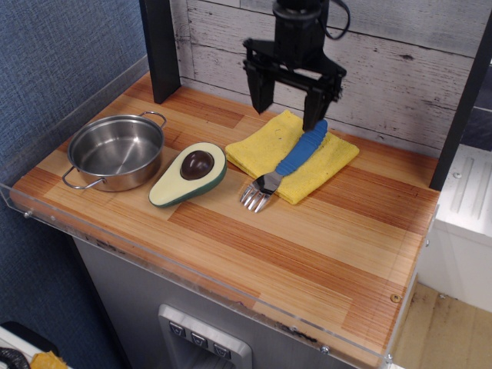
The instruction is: Put the fork on the lower right part of the table
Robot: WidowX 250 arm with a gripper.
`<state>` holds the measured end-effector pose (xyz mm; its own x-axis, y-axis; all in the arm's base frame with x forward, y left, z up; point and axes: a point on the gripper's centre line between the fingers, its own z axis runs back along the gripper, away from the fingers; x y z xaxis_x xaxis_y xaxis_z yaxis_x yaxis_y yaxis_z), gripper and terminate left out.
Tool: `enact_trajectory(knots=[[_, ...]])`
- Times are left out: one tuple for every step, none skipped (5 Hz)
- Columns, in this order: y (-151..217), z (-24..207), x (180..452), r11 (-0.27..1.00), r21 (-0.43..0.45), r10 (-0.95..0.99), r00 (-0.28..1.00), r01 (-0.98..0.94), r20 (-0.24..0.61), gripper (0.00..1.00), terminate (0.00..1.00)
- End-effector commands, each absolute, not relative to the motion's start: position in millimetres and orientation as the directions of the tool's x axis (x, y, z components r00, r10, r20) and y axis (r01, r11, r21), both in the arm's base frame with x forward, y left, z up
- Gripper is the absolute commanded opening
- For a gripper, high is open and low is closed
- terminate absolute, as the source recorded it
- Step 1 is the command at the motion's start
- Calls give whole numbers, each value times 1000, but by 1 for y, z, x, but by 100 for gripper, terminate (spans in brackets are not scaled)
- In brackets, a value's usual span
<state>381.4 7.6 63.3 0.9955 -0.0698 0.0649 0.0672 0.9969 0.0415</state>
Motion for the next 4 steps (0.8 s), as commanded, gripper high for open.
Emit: enact_trajectory(knots=[[9, 60, 399, 997, 51, -69, 994, 65, 85, 100, 0], [10, 55, 401, 997, 49, -65, 994, 61, 86, 100, 0], [7, 56, 407, 997, 52, -69, 991, 63, 114, 100, 0], [0, 61, 415, 996, 51, -80, 985, 73, 153, 100, 0]])
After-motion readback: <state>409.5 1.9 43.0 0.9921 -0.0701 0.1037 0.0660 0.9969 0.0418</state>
